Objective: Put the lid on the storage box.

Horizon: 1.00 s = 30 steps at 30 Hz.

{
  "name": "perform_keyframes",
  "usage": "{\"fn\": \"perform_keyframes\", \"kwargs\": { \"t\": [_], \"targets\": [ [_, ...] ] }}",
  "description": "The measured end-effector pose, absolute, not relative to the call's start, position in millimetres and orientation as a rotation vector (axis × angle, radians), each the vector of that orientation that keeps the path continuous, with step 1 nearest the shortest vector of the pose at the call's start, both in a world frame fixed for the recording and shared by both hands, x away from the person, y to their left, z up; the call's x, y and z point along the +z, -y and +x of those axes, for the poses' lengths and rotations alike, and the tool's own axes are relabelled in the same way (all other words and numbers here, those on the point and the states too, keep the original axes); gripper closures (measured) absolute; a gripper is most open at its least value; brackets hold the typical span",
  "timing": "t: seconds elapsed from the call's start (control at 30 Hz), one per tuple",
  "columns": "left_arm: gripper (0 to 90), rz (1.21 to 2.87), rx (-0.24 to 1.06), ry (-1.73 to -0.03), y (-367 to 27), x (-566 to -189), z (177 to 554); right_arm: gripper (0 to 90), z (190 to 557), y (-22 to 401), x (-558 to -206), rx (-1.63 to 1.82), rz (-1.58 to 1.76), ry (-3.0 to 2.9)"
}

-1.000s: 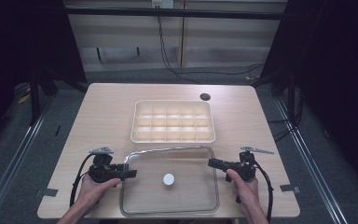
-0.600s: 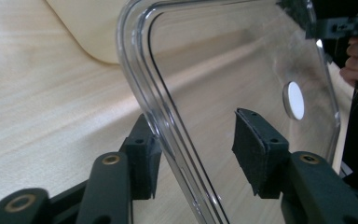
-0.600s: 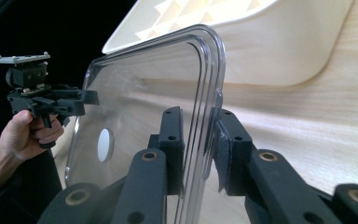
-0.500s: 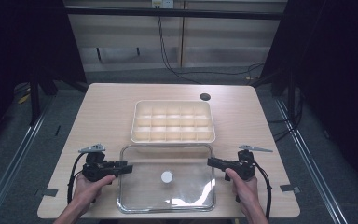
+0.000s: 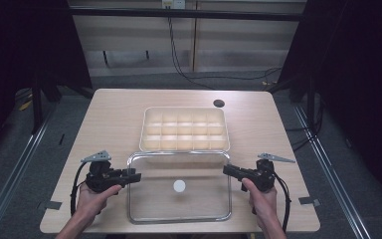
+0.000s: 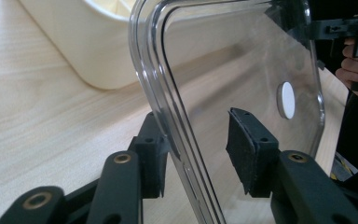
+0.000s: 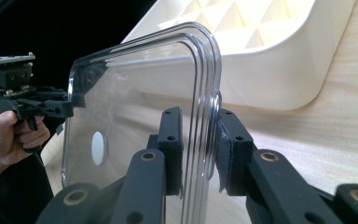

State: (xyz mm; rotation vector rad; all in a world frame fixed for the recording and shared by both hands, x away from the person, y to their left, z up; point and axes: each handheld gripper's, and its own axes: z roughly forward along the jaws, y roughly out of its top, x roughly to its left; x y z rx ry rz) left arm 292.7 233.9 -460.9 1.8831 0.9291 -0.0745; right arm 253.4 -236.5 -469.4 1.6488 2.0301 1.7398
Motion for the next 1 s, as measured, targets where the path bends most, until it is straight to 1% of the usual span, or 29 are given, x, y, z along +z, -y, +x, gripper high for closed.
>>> {"fn": "perform_keyframes", "kwargs": {
  "t": [0.2,0.43,0.6,1.0],
  "targets": [
    [64.0,1.868,-0.056,-0.918,-234.9,-450.4,292.3,74.5,250.6,236.4,-460.9,1.740,1.628,-2.006],
    [66.3,1.849,-0.042,-0.934,-234.2,-442.9,294.4,74.8,251.9,235.9,-450.8,1.720,1.589,-2.010],
    [67.3,1.851,-0.010,-0.916,-231.9,-436.0,295.4,75.1,251.0,236.6,-444.6,1.720,1.579,-1.985],
    [68.0,1.843,0.018,-0.895,-229.4,-425.0,296.3,74.9,248.9,237.7,-433.5,1.724,1.567,-1.948]
  ]
}}
